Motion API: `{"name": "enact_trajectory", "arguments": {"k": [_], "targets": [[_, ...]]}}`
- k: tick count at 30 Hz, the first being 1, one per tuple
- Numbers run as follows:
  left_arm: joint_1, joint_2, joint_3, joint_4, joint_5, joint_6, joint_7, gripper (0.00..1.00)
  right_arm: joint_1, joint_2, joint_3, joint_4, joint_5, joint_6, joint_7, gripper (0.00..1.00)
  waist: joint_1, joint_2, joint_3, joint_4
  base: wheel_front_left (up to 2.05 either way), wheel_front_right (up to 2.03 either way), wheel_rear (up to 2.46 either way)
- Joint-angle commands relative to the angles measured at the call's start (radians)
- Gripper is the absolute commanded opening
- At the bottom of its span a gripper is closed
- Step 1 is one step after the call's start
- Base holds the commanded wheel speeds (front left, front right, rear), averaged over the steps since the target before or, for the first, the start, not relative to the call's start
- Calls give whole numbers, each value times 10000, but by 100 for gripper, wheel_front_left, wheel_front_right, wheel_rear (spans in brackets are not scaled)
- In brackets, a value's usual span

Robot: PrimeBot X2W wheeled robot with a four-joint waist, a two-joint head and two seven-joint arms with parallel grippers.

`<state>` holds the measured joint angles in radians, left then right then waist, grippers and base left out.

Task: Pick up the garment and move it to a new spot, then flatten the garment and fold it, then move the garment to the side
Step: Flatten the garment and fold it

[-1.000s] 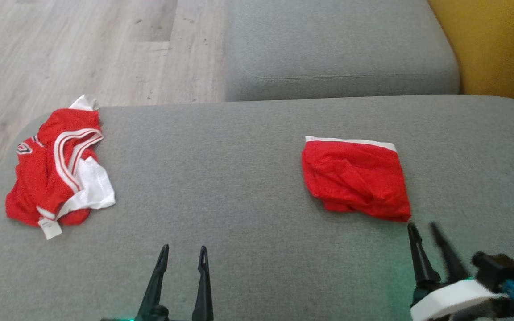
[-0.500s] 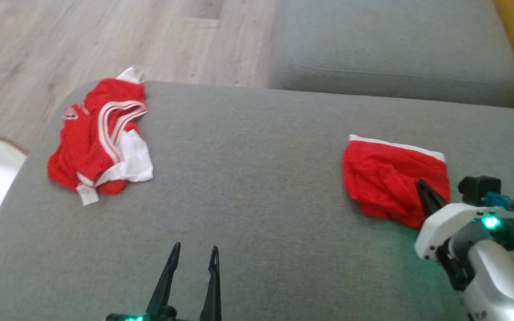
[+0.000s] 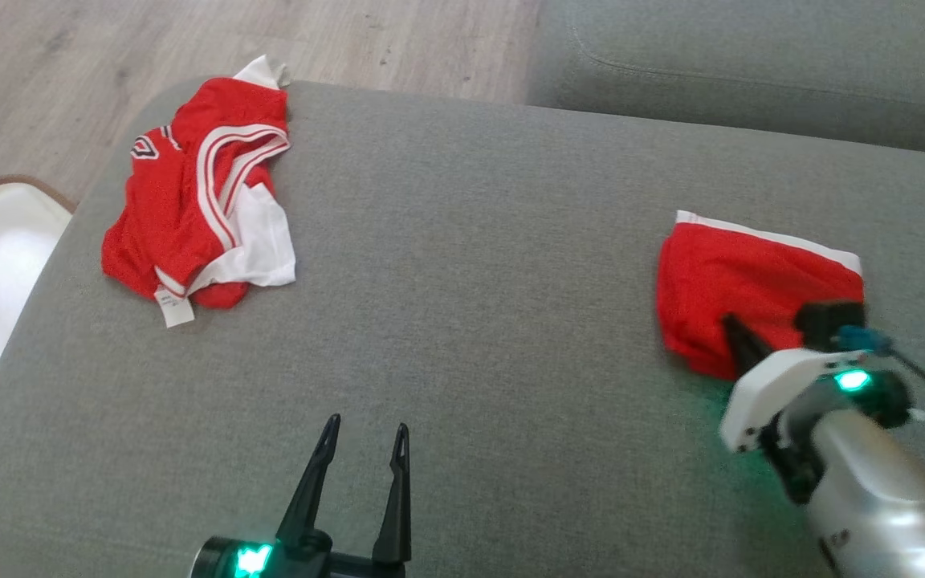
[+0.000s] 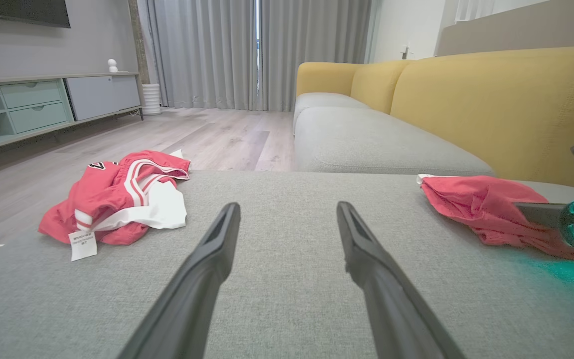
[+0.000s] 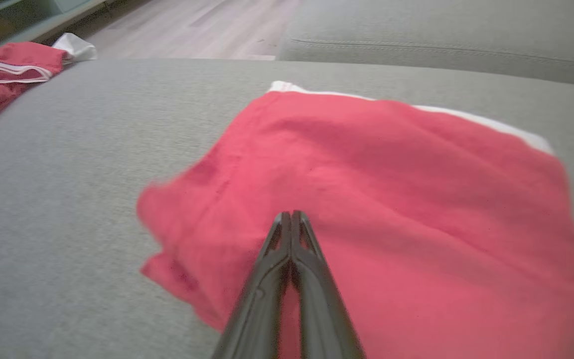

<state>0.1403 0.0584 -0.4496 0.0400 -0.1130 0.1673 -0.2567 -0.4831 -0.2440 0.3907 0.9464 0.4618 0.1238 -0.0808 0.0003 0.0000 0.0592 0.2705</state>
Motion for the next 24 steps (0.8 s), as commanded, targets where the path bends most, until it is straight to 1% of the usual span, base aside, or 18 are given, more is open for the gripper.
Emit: {"name": "enact_trajectory", "arguments": {"k": [1, 7, 9, 10, 11, 12, 13, 16, 17, 18, 19, 20, 21, 22, 23, 24], "targets": [[-358, -78, 256, -273, 88, 56, -51, 100, -105, 78, 429, -349, 258, 69, -86, 0, -3, 0, 9, -76, 0, 0, 0], [-353, -80, 256, -130, 5, 116, -51, 100, 656, 217, 1949, -1406, 1789, 69, 465, 0, -3, 0, -284, -477, 0, 0, 0], [-333, -80, 262, -97, -22, 125, -51, 100, 867, 64, 2246, -1916, 2073, 69, 226, 0, -3, 0, -412, -665, 0, 0, 0], [-318, -80, 282, -82, -60, 137, -51, 100, 946, -35, 2280, -2155, 2092, 69, -102, 0, -3, 0, -494, -775, 0, 0, 0], [-300, -80, 332, -79, -109, 168, -51, 100, 1032, -110, 2289, -2390, 2048, 69, -495, 44, -3, 0, -593, -900, 0, 0, 0], [-282, -80, 414, -103, -153, 219, -51, 100, 1127, -171, 2256, -2607, 1973, 69, -896, 91, -3, 0, -668, -1044, 0, 0, 0], [-265, -80, 518, -159, -222, 278, -51, 100, 1206, -226, 2127, -2821, 1845, 69, -1273, 100, -3, 0, -742, -1205, 0, 0, 0], [-236, -80, 846, -391, -381, 440, -51, 100, 1621, -262, 1525, -3608, 1326, 69, -1735, 100, -3, 0, -941, -1692, 0, 0, 0], [-217, -81, 1015, -583, -480, 505, -51, 100, 2067, -198, 850, -4497, 946, 69, -1795, 100, -3, 0, -1046, -1987, 0, 0, 0], [-221, -81, 1092, -665, -454, 548, -51, 100, 2360, -151, 439, -5067, 669, 69, -1800, 100, -3, 0, -1089, -2117, 0, 0, 0], [-221, -81, 1092, -665, -454, 548, -51, 100, 2360, -151, 439, -5067, 669, 69, -1800, 100, -3, 0, -1089, -2117, 0, 0, 0], [-184, -81, 1198, -796, -405, 611, -51, 100, 3094, 27, -408, -6129, 74, 69, -1804, 100, -3, 0, -1177, -2342, 0, 0, 0], [-160, -81, 1233, -861, -388, 642, -51, 100, 3478, 164, -893, -6626, -244, 69, -1805, 100, -3, 0, -1213, -2426, 0, 0, 0], [-160, -81, 1233, -861, -388, 642, -51, 100, 3478, 164, -893, -6626, -244, 69, -1805, 100, -3, 0, -1213, -2426, 0, 0, 0], [-125, -81, 1250, -901, -377, 668, -51, 100, 3904, 370, -1366, -7022, -457, 69, -1805, 100, -3, 0, -1254, -2485, 0, 0, 0], [-34, -81, 1272, -945, -373, 712, -51, 100, 4708, 739, -2024, -7671, -750, 69, -1806, 100, -3, 0, -1322, -2562, 0, 0, 0]]}}
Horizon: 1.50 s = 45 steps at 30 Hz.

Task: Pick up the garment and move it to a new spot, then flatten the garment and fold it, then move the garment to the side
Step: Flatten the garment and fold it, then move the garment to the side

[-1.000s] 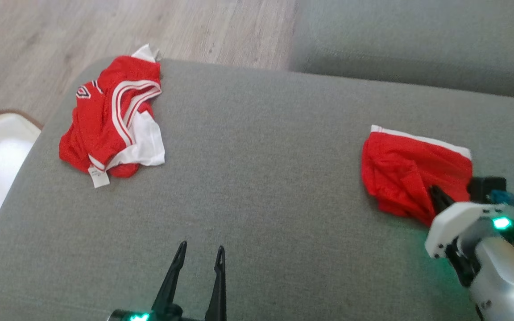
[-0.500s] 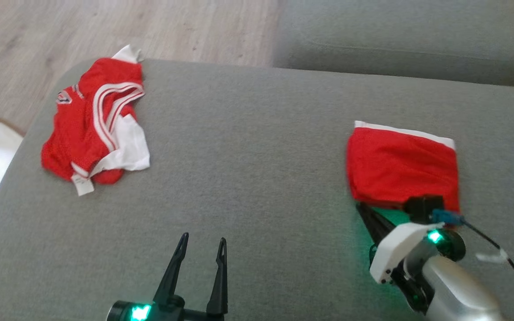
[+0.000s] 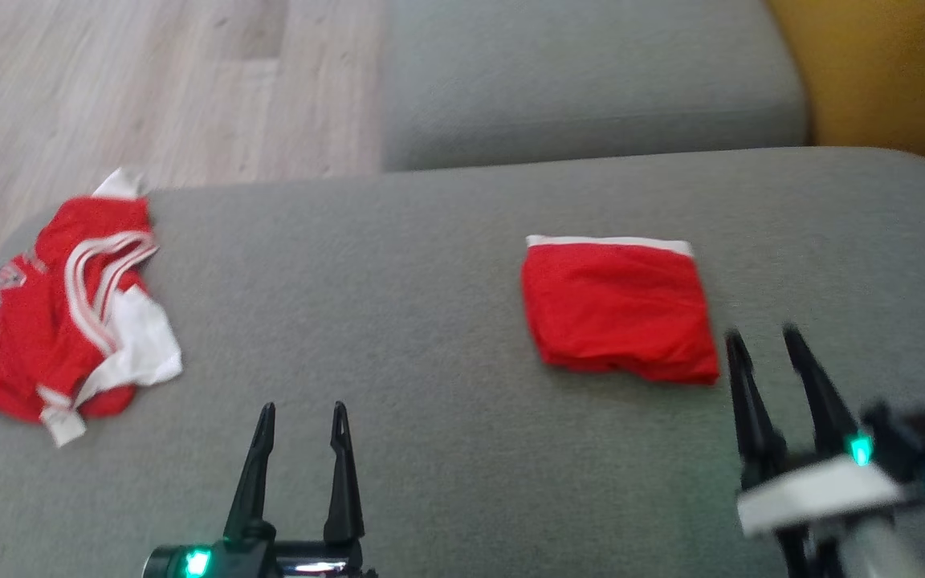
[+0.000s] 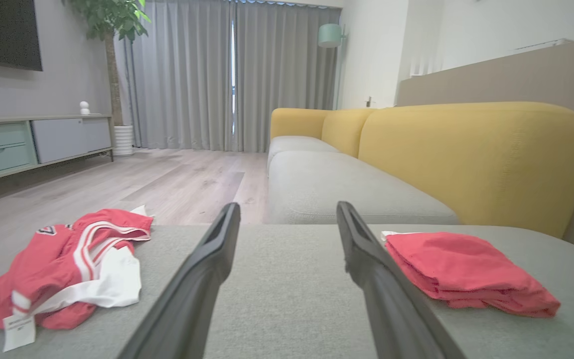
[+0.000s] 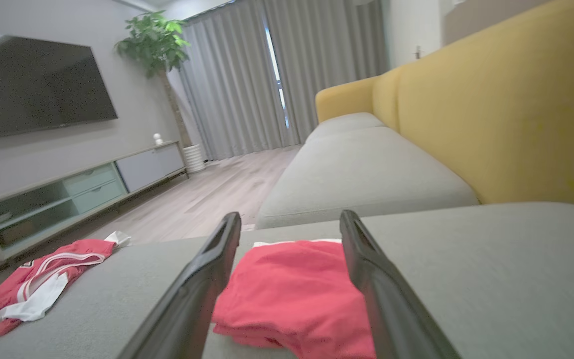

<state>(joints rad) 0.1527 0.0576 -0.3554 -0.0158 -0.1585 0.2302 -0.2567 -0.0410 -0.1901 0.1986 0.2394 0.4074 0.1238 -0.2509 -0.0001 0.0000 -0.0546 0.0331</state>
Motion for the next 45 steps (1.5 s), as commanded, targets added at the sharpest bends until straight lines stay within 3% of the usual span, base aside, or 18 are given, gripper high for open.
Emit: {"name": "enact_trajectory", "arguments": {"k": [1, 9, 45], "targets": [[-87, -73, 354, -392, 102, 115, -51, 100, 647, 310, -247, -824, -355, 69, -106, 100, 1, 0, -218, -227, 0, 0, 0], [558, -73, 608, -171, 158, 283, -51, 100, 1818, 516, -339, -1340, -727, 69, -107, 100, 1, 0, -289, -415, 0, 0, 0], [520, -74, 327, -62, 237, 136, -51, 100, 2012, 518, -546, -1481, -1037, 69, -108, 100, 1, 0, 111, -115, 0, 0, 0]]}}
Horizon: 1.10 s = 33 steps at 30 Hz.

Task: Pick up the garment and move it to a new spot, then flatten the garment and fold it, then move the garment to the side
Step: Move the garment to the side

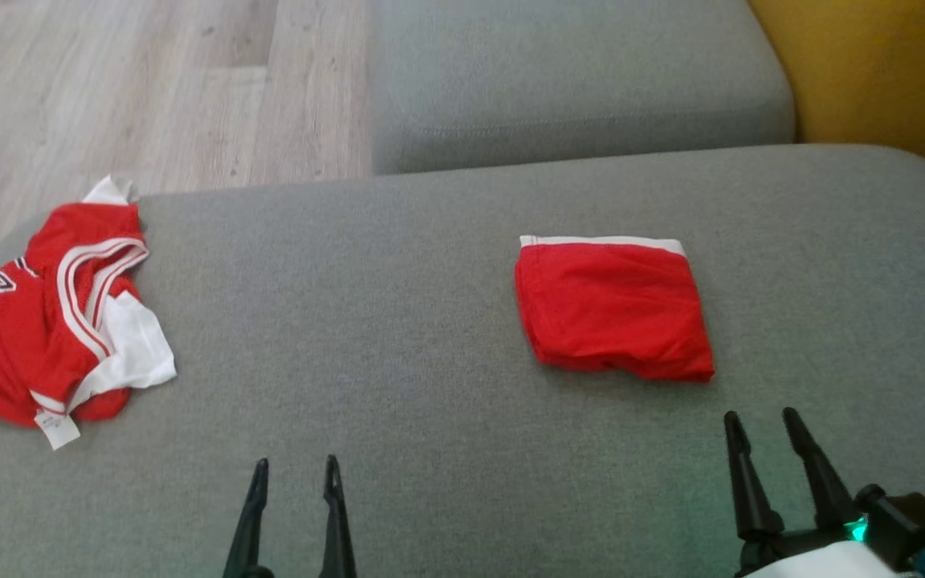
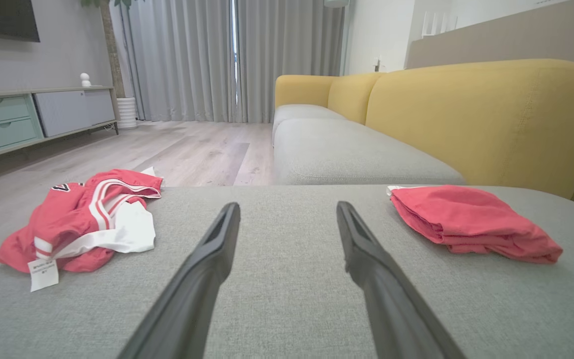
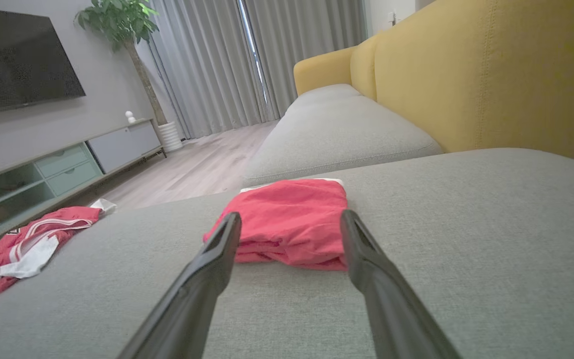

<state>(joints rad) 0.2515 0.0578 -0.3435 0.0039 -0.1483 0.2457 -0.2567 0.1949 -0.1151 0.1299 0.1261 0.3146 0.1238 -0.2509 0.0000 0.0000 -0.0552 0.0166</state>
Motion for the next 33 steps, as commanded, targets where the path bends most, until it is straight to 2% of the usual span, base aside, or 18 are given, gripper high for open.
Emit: {"name": "enact_trajectory", "arguments": {"k": [1, 6, 11, 14, 21, 25, 29, 31, 32, 33], "targets": [[-505, -76, 178, -235, 165, -35, -51, 100, -366, -237, 107, -342, -140, 69, -108, 100, 0, 0, 208, 88, 0, 0, 0], [-665, -76, 54, -167, 210, -60, -51, 100, -574, -258, -99, -122, -309, 69, -108, 100, 0, 0, 686, 248, 0, 0, 0], [-1188, -76, -223, -141, 297, -157, -51, 100, -1709, -404, -288, 546, -120, 69, -47, 100, 0, 0, 1632, 482, 0, 0, 0], [-1533, -76, -342, -58, 357, -206, -51, 100, -2832, -594, -326, 1215, 322, 69, 680, 100, 0, 0, 2045, 539, 0, 0, 0], [-2187, -76, -626, 49, 319, -318, -51, 100, -4984, -1313, -329, 2921, 1833, 69, 3170, 100, 0, 0, 2586, 815, 0, 0, 0], [-2390, -75, -811, 118, 648, -310, -51, 100, -5602, -1748, -460, 3832, 1966, 69, 3622, 100, 0, 0, 2741, 1003, 0, 0, 0], [-2463, -75, -915, 112, 632, -232, -51, 100, -5915, -1819, -280, 4361, 2416, 69, 3734, 100, 0, 0, 2852, 1091, 0, 0, 0], [-2503, -75, -961, 134, 614, -215, -51, 100, -6035, -1824, -189, 4623, 2661, 69, 3710, 71, 0, 0, 2873, 1126, 0, 0, 0], [-2522, -75, -978, 147, 613, -213, -51, 100, -6094, -1807, -112, 4734, 2802, 69, 3715, 52, 0, 0, 2875, 1136, 0, 0, 0], [-2540, -76, -984, 159, 616, -214, -51, 100, -6153, -1781, -31, 4837, 2963, 69, 3725, 16, 0, 0, 2873, 1140, 0, 0, 0]]}}
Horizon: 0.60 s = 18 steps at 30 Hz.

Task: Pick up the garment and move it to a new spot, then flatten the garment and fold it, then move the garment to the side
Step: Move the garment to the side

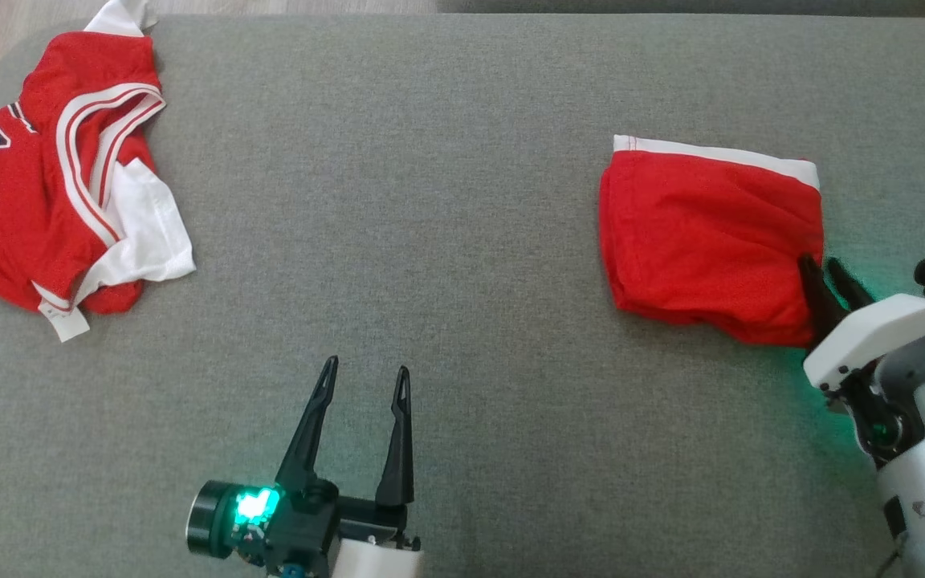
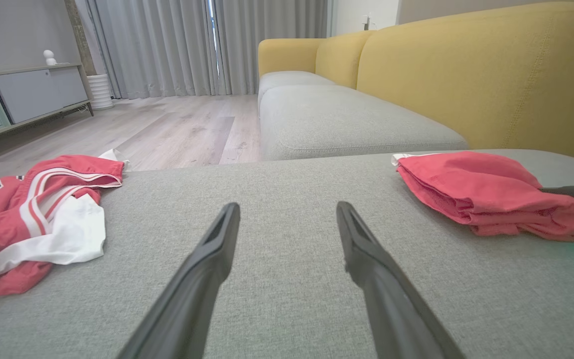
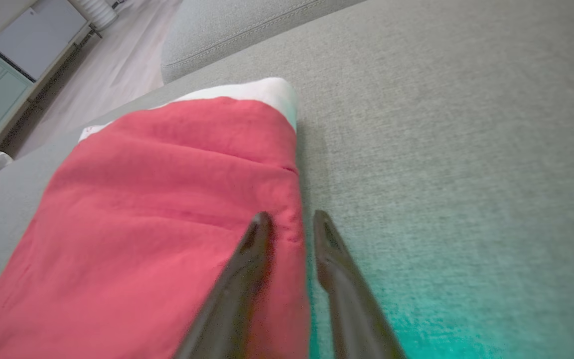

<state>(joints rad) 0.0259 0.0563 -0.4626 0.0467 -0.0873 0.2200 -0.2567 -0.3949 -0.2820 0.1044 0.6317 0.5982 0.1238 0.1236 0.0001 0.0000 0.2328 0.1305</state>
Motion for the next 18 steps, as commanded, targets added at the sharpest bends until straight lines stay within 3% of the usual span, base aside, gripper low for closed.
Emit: {"name": "enact_trajectory", "arguments": {"k": [1, 5, 13, 18], "targets": [[-303, -60, 213, -257, 12, 42, -51, 100, -313, -88, 306, -131, 304, 69, -18, 0, -1, 0, -12, -3, 0, 0, 0], [-346, -60, 275, -246, 39, 63, -51, 100, -511, -117, 642, 97, 961, 69, -100, 0, -1, 0, -50, -91, 0, 0, 0], [-388, -60, 360, -371, -4, 19, -51, 100, -1050, -1258, 1242, 118, 1207, 69, -628, 0, -1, 0, 192, -799, 0, 0, 0], [-664, -60, 356, -461, 73, -12, -51, 100, -1710, -2380, 1307, 250, 905, 69, -676, 0, -1, 0, 741, -1337, 0, 0, 0]]}}
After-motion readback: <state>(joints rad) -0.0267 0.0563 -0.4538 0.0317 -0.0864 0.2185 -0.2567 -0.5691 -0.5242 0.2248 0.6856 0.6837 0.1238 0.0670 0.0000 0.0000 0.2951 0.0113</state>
